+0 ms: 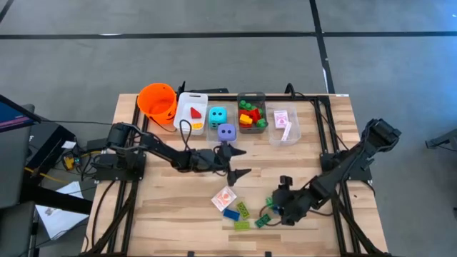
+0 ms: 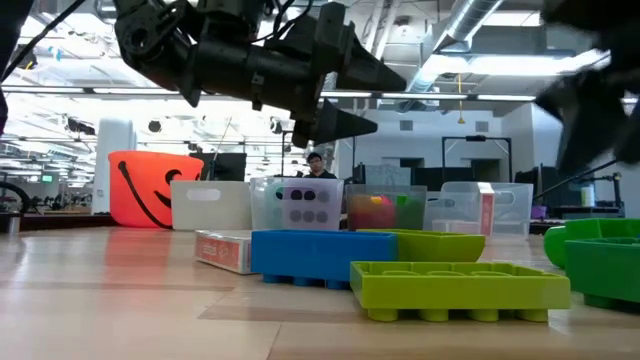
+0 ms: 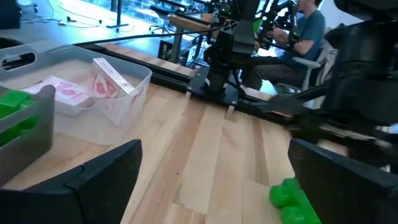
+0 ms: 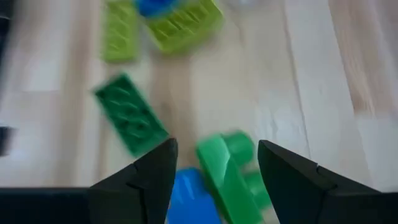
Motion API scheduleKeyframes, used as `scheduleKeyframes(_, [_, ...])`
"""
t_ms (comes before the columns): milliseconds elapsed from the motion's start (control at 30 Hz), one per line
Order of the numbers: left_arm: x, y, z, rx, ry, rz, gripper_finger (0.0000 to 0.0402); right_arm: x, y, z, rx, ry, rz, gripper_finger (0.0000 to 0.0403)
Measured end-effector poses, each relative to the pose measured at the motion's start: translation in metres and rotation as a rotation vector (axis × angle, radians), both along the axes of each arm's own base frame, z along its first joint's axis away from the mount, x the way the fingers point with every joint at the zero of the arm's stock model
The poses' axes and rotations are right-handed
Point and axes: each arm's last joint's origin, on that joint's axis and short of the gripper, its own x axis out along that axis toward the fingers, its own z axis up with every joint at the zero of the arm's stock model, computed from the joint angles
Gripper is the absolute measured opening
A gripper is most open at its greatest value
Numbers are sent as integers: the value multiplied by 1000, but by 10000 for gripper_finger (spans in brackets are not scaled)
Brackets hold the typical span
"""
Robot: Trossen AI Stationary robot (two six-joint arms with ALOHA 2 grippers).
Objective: Pick & Place Toys
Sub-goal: Put the large green game piece into the black bin
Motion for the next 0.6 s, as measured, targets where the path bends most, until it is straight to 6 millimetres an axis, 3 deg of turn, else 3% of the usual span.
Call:
scheduleKeyframes(267, [0, -1, 0, 2, 0, -3, 397, 2, -1, -13, 14, 46, -110, 219])
scheduleKeyframes(600, [0, -2, 2, 0, -17, -31, 397, 16, 6, -53, -37, 128, -88, 218])
